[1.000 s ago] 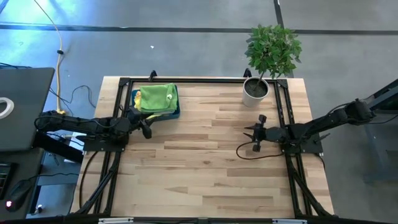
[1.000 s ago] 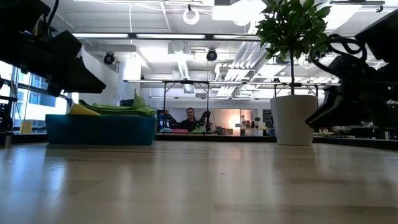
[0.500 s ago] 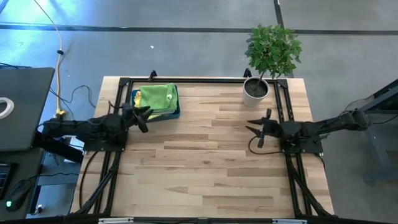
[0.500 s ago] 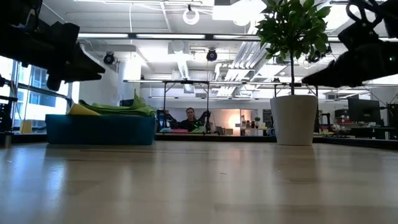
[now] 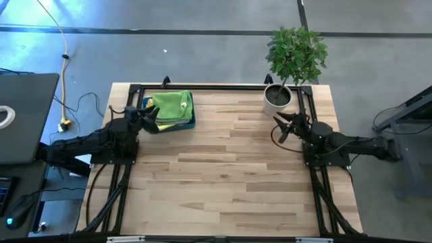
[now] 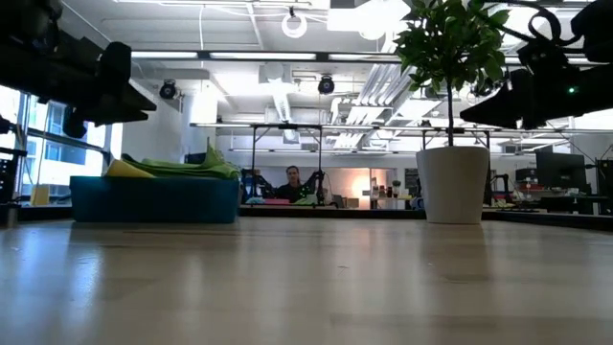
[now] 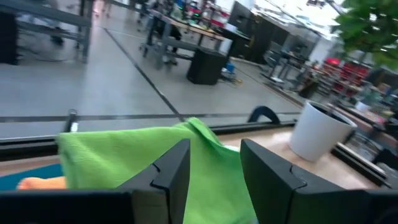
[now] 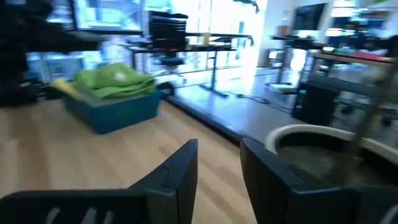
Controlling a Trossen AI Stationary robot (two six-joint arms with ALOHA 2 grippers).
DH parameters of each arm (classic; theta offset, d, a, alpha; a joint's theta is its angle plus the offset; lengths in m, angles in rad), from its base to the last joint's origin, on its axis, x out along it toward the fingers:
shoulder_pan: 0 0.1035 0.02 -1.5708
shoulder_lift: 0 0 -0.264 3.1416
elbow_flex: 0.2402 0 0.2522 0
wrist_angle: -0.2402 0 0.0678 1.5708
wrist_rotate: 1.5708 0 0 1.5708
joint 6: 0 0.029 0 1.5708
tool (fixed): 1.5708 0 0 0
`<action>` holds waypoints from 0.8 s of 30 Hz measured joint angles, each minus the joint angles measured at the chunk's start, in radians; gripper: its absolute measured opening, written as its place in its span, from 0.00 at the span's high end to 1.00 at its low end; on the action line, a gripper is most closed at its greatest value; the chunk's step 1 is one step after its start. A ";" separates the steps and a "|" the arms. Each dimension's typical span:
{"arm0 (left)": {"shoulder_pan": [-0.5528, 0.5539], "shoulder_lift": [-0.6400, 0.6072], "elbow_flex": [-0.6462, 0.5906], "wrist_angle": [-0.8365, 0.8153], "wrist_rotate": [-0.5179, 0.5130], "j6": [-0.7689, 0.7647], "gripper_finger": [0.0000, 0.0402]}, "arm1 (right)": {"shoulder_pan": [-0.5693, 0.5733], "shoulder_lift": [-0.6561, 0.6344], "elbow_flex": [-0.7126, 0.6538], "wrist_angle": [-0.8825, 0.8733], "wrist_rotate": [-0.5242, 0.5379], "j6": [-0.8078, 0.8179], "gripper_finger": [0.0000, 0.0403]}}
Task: Fold microfiber towels
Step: Return to Home Position
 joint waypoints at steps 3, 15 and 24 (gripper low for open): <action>0.043 0.000 0.000 0.000 0.000 0.000 0.67 | -0.067 -0.014 0.000 0.000 0.000 0.000 0.72; 0.149 0.000 0.000 0.000 0.000 0.000 0.67 | -0.247 -0.026 0.000 0.000 0.001 0.000 0.72; 0.156 0.000 0.000 0.000 0.000 0.000 0.67 | -0.250 -0.026 0.000 -0.004 0.001 0.000 0.72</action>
